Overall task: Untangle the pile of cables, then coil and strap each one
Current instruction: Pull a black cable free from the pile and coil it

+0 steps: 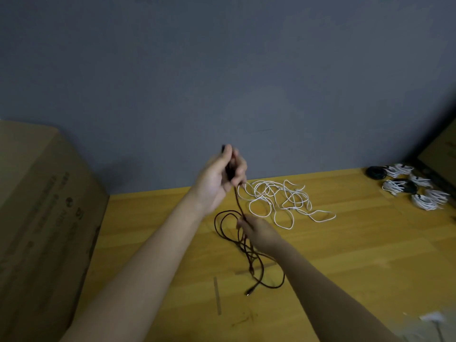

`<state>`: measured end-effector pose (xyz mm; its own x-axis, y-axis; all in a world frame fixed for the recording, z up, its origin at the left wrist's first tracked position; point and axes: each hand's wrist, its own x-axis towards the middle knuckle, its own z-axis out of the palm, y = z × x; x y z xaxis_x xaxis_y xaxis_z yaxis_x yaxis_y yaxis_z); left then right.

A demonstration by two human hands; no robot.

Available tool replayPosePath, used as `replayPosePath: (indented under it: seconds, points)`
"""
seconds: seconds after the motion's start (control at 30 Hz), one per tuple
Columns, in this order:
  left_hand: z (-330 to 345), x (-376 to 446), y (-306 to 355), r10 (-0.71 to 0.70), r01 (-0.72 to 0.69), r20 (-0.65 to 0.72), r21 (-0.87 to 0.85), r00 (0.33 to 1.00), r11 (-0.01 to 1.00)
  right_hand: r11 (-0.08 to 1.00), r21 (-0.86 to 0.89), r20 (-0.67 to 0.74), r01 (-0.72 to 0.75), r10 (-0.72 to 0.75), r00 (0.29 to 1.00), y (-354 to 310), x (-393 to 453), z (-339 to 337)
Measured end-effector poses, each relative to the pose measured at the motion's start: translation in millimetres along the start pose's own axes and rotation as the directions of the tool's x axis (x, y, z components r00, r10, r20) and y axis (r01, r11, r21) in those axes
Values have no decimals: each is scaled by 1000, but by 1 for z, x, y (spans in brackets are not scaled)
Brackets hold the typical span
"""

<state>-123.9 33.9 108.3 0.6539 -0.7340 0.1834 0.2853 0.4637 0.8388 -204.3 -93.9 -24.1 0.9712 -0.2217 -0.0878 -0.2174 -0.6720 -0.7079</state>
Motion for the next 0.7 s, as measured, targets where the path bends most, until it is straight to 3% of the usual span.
replayPosePath:
  seconds: [0.07,0.13,0.2,0.23,0.3,0.33,0.37,0.47,0.53,0.63,0.7]
  points:
    - [-2,14,-8,130,-93,-114,281,985,955,989,-132,-31,65,-69,997,7,-6,12]
    - [-10,23,-26,227,-83,-143,646,963,759,941,-286,-27,181,-197,980,6,-11,18]
    - [-24,23,-43,199,-1,-99,894,975,447,836,-446,-17,318,-364,931,1,-14,18]
    - [-32,21,-49,139,38,-74,969,988,242,782,-496,-22,377,-445,895,-1,-17,17]
    - [-51,15,-56,-43,77,-82,991,996,-109,744,-522,-97,417,-538,838,2,-23,12]
    - [-58,11,-57,-136,92,-118,978,984,-185,769,-499,-156,399,-533,832,5,-25,8]
    - [-62,7,-57,-234,115,-155,978,960,-175,811,-459,-230,363,-503,833,10,-26,1]
    - [-64,-7,-63,-433,149,-118,988,894,38,878,-386,-368,283,-427,826,26,-25,-17]
    - [-59,-11,-65,-438,128,-48,979,898,156,891,-371,-384,261,-404,830,29,-22,-21]
    - [-57,-8,-57,-472,227,-45,914,880,336,948,-266,-455,176,-284,844,32,-18,-23]
    - [-59,-6,-50,-484,245,-42,898,874,365,973,-191,-472,127,-205,858,34,-16,-29]
